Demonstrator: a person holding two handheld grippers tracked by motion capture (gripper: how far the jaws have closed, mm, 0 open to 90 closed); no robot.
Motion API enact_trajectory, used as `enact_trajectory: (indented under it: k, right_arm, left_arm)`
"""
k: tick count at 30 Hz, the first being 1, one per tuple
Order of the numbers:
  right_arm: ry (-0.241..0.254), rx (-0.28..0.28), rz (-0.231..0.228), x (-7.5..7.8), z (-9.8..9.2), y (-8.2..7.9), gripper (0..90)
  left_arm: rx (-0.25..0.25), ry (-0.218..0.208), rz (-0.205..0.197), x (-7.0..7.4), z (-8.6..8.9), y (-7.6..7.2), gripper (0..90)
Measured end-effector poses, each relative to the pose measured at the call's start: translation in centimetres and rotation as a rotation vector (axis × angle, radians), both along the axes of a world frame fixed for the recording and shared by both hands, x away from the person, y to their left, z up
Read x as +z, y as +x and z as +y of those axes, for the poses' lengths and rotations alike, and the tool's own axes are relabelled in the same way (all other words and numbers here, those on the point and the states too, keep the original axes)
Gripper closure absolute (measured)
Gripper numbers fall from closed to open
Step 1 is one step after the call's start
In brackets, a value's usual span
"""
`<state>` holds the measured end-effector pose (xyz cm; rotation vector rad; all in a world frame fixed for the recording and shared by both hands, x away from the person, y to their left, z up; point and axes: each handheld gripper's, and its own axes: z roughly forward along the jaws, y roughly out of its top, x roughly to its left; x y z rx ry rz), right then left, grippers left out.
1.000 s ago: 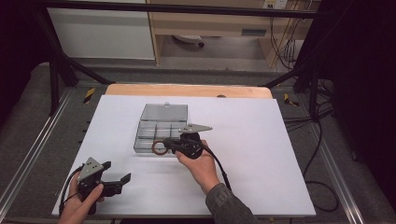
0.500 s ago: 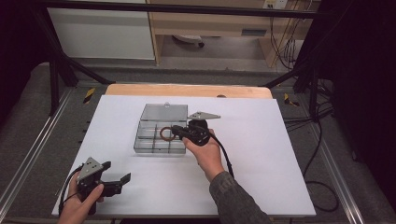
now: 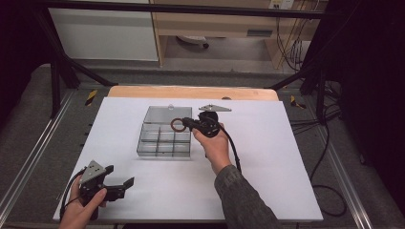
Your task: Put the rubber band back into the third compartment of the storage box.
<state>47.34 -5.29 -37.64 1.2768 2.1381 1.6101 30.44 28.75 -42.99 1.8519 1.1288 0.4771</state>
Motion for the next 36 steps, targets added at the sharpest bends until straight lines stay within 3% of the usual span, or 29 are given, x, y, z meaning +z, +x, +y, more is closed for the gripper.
enact_trajectory:
  k: [16, 24, 30, 36]
  right_arm:
    - [-0.026, -0.035, -0.015, 0.5, 0.1, 1.9, 84.1]
    - [-0.054, -0.023, -0.026, 0.5, 0.7, 2.3, 84.1]
    - [-0.118, -0.015, -0.029, -0.1, 1.0, 2.4, 84.1]
    - [-0.148, -0.011, -0.029, -0.4, 1.1, 2.4, 84.0]
  left_arm:
    - [0.001, 0.023, -0.021, -0.1, 0.0, 0.0, 6.2]
    - [-0.003, 0.035, -0.021, -0.1, -0.1, 0.0, 6.2]
    - [-0.007, 0.037, -0.022, -0.2, -0.1, 0.0, 6.2]
    - [-0.009, 0.035, -0.021, -0.2, -0.1, 0.0, 6.2]
